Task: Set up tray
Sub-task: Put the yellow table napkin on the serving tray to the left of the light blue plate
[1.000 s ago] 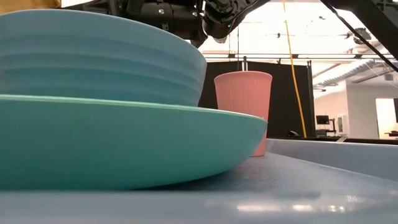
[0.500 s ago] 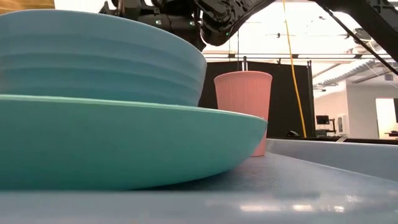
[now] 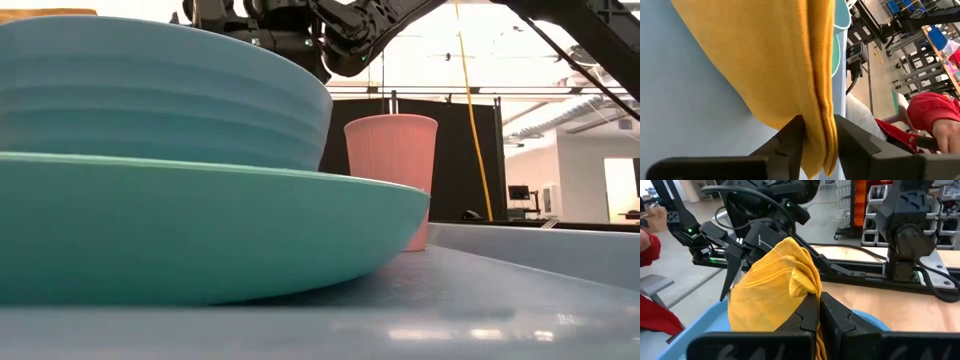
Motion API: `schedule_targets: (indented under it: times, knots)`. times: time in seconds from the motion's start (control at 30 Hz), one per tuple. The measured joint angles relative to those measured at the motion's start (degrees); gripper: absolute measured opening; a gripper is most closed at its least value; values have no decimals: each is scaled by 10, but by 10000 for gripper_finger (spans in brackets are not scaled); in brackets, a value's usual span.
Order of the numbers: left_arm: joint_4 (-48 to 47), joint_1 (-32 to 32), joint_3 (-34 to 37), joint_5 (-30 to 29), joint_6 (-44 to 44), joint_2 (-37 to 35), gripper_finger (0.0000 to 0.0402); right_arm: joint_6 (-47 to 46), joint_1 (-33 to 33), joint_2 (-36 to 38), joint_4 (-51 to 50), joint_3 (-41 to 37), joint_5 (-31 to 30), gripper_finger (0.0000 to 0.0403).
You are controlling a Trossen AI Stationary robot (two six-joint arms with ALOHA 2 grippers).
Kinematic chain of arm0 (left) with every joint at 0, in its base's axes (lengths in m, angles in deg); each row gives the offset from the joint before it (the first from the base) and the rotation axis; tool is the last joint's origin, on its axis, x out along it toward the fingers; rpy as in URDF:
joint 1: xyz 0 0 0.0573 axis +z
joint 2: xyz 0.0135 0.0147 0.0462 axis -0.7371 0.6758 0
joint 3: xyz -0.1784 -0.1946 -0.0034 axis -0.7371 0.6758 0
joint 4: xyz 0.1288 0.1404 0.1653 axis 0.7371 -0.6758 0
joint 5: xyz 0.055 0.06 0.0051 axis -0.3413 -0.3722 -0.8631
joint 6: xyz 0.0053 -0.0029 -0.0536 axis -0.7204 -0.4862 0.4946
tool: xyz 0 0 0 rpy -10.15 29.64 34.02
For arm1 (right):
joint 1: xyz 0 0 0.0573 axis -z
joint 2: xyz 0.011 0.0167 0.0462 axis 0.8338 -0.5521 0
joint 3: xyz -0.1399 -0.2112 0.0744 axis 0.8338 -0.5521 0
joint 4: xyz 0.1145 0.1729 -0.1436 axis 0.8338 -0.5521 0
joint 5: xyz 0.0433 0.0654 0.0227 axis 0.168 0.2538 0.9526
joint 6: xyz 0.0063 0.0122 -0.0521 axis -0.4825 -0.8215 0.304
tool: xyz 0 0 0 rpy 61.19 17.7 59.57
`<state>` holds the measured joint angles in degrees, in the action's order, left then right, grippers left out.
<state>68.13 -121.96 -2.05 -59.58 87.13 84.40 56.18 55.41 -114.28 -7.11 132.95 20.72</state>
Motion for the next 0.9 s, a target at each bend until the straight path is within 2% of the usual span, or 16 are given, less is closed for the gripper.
schedule_targets:
  times: [0.43,0.9]
  knots:
    - [0,-5,0,15,-33,-28,124,-10,0,0,-14,0,1,0]
    - [-11,-47,0,-16,-68,-70,124,-9,0,0,-21,0,2,0]
